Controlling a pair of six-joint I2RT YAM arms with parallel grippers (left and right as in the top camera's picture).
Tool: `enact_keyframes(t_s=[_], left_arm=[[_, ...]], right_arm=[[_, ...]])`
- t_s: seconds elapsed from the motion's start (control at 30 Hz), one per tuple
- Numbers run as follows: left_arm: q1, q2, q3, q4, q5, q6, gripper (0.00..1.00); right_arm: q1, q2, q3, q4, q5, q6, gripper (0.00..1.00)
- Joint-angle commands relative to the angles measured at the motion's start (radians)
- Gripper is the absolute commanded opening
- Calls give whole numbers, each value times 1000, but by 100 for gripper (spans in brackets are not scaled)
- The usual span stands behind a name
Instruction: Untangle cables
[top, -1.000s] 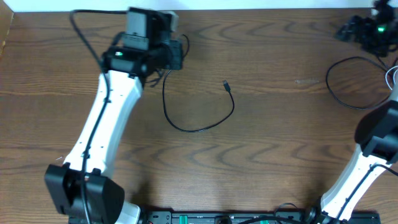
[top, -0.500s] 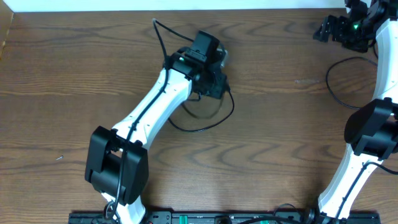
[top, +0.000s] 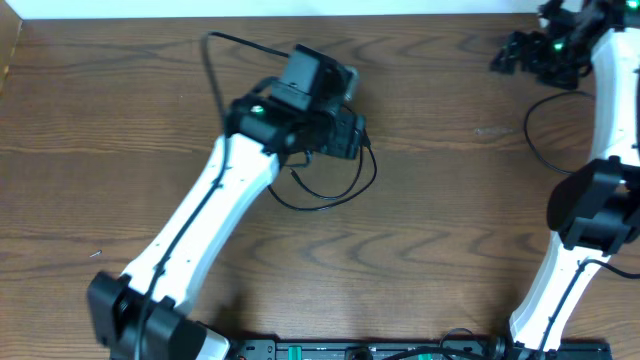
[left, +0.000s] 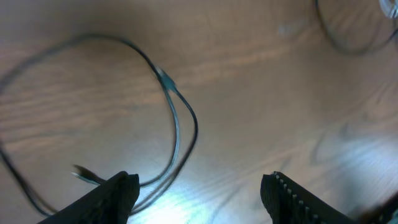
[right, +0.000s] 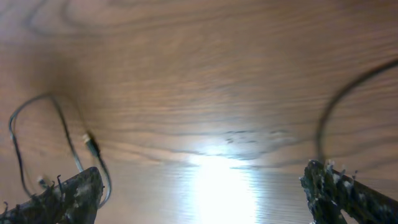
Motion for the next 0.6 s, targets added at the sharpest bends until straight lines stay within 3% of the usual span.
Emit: enact_keyframes(t_s=[0.0, 0.37, 0.57], left_arm=[[88, -43, 9, 20, -6, -58, 69], [319, -46, 9, 19, -48, -75, 69], [365, -46, 9, 16, -48, -75, 69]], right_arm=[[90, -38, -54, 5, -21, -4, 99], [362, -38, -286, 151, 0, 61, 92], [513, -38, -365, 267, 146, 243, 92]])
